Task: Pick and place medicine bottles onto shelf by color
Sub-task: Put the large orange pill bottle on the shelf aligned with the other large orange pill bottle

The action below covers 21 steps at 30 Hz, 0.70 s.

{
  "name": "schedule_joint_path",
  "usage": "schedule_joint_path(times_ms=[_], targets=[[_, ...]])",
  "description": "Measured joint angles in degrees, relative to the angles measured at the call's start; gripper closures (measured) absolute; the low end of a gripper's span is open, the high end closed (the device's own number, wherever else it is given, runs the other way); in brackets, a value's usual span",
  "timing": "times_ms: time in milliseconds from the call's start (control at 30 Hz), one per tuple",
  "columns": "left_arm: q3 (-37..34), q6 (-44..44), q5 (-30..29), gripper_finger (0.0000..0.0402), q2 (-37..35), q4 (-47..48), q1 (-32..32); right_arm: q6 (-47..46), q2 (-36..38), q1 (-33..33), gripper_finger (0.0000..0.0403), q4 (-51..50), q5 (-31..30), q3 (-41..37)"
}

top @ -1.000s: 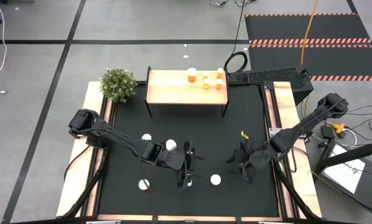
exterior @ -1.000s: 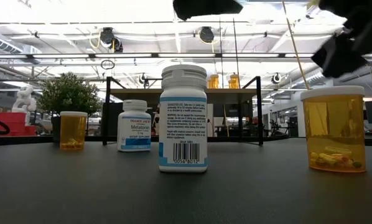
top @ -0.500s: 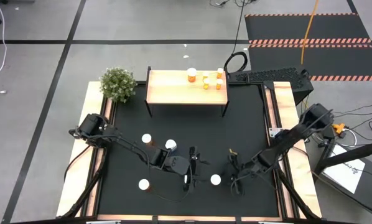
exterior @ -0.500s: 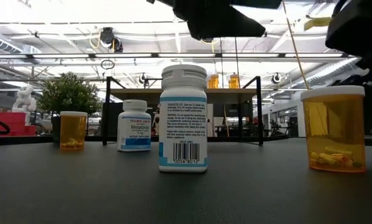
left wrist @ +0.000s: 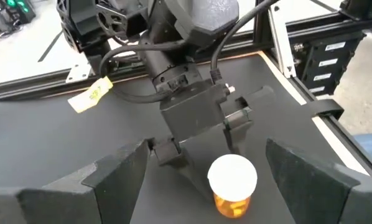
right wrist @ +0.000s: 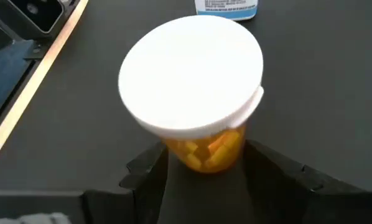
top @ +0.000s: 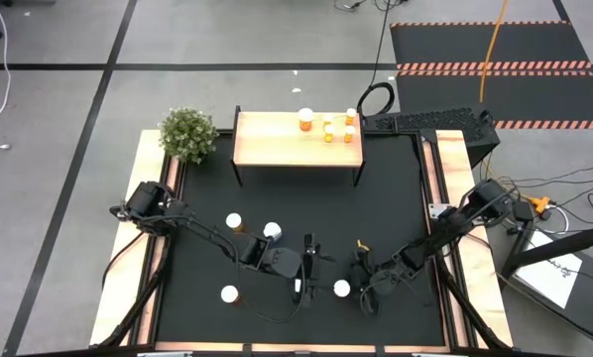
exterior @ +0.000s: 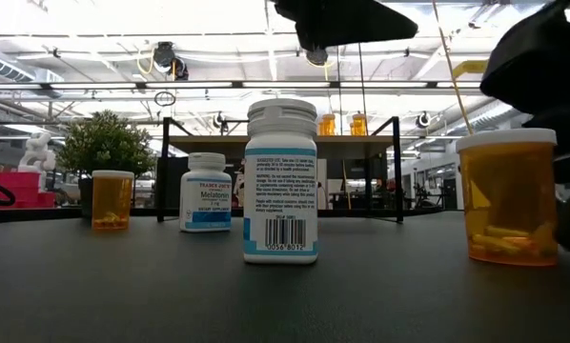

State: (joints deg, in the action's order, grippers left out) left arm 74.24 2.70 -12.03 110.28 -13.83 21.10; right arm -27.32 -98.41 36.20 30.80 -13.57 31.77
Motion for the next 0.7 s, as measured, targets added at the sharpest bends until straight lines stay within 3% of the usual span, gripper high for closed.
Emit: schedule_joint_path(times_ms=[433, 700], targets=[[0.0, -0.3, 0.0, 0.0073, 0.0, 0.2, 0.0, 3.5, -3.6, -2.0, 0.0164, 5.3, -1.2, 0.1], [0.0, -1.2, 0.0, 0.0073, 0.0, 0.3, 0.0, 5.8, -3.6, -2.1, 0.0202, 6.2, -1.7, 0.1]])
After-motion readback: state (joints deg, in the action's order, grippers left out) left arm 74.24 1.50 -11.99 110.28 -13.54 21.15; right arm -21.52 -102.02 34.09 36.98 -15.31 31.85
